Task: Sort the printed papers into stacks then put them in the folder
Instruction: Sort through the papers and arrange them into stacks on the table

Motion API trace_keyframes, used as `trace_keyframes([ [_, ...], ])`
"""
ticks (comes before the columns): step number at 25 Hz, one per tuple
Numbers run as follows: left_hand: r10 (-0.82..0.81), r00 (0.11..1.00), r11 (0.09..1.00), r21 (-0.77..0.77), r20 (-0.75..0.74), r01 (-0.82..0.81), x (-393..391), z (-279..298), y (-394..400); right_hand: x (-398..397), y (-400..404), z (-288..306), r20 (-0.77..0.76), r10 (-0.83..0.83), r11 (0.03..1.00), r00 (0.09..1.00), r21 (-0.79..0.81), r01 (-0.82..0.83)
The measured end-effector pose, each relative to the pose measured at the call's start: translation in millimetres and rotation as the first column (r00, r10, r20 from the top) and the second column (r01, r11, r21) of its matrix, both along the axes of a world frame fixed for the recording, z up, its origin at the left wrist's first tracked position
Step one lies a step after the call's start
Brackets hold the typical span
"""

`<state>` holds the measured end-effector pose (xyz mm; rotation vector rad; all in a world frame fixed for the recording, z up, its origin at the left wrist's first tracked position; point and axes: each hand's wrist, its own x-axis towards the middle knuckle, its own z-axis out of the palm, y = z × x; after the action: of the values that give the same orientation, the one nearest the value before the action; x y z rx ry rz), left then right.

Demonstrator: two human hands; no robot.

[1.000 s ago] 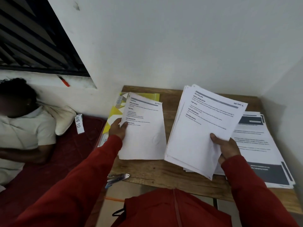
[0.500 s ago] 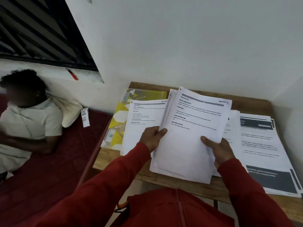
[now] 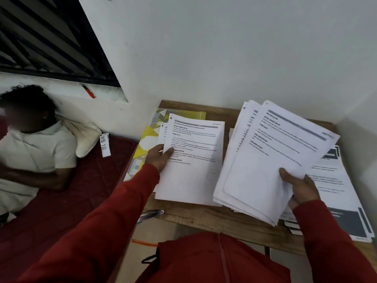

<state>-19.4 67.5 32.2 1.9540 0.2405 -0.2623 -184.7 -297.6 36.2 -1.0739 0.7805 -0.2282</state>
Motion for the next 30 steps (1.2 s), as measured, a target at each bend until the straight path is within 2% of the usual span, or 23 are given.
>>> trace_keyframes([
  [5,0.075,0.997,0.973,0.223,-0.032,-0.066,11,-30,20,-10,-8,3,0.015,-0.026,1.000,1.000,0.002,0.026],
  [9,0.165,0.986,0.978,0.127,0.008,-0.164,9,-30,17,-16,-12,-6,-0.031,-0.057,0.998,0.998,-0.025,0.056],
  [10,0.160,0.987,0.973,0.166,0.032,-0.163,7,-28,15,-16,-11,-6,-0.035,-0.061,0.998,0.998,-0.017,0.060],
  [11,0.141,0.988,0.951,0.269,0.059,-0.152,5,-28,14,-15,-9,-4,-0.031,-0.046,0.999,0.998,-0.004,0.046],
  [13,0.066,0.994,0.835,0.540,0.088,-0.103,-2,-25,12,-12,-3,-2,-0.039,-0.023,1.000,0.999,-0.019,0.022],
  [14,0.013,0.991,0.807,0.583,0.132,-0.088,-5,-25,9,-11,0,-2,-0.052,-0.030,0.999,0.998,-0.027,0.029],
  [15,-0.073,0.977,0.843,0.536,0.199,-0.046,-9,-20,4,-9,4,-2,-0.053,-0.027,0.999,0.998,-0.021,0.026],
  [16,-0.139,0.962,0.919,0.392,0.233,0.038,-12,-15,-5,-7,10,-2,-0.060,-0.020,1.000,0.998,-0.024,0.018],
  [17,-0.193,0.963,0.966,0.207,0.188,0.154,-18,-6,-17,-4,16,-3,-0.055,0.005,1.000,0.998,-0.027,-0.007],
  [19,-0.368,0.928,0.929,-0.076,-0.064,0.363,-32,14,-45,2,31,-4,-0.054,0.092,0.994,0.994,-0.059,-0.095],
  [20,-0.418,0.894,0.906,-0.142,-0.163,0.398,-35,18,-55,7,39,-3,-0.062,0.127,0.988,0.990,-0.075,-0.132],
  [22,-0.413,0.893,0.910,-0.130,-0.181,0.394,-38,16,-67,15,51,-2,-0.069,0.175,0.978,0.982,-0.101,-0.181],
  [24,-0.342,0.935,0.939,-0.006,-0.090,0.343,-33,13,-65,20,59,0,-0.074,0.185,0.971,0.980,-0.142,-0.194],
  [26,-0.291,0.956,0.955,0.054,-0.018,0.292,-28,15,-56,21,63,1,-0.067,0.197,0.968,0.978,-0.146,-0.205],
  [28,-0.271,0.962,0.962,0.017,0.014,0.271,-29,21,-54,20,63,1,-0.059,0.180,0.973,0.982,-0.135,-0.186],
  [30,-0.225,0.974,0.969,-0.108,-0.037,0.220,-30,22,-52,20,60,0,-0.068,0.131,0.978,0.989,-0.152,-0.140],
])
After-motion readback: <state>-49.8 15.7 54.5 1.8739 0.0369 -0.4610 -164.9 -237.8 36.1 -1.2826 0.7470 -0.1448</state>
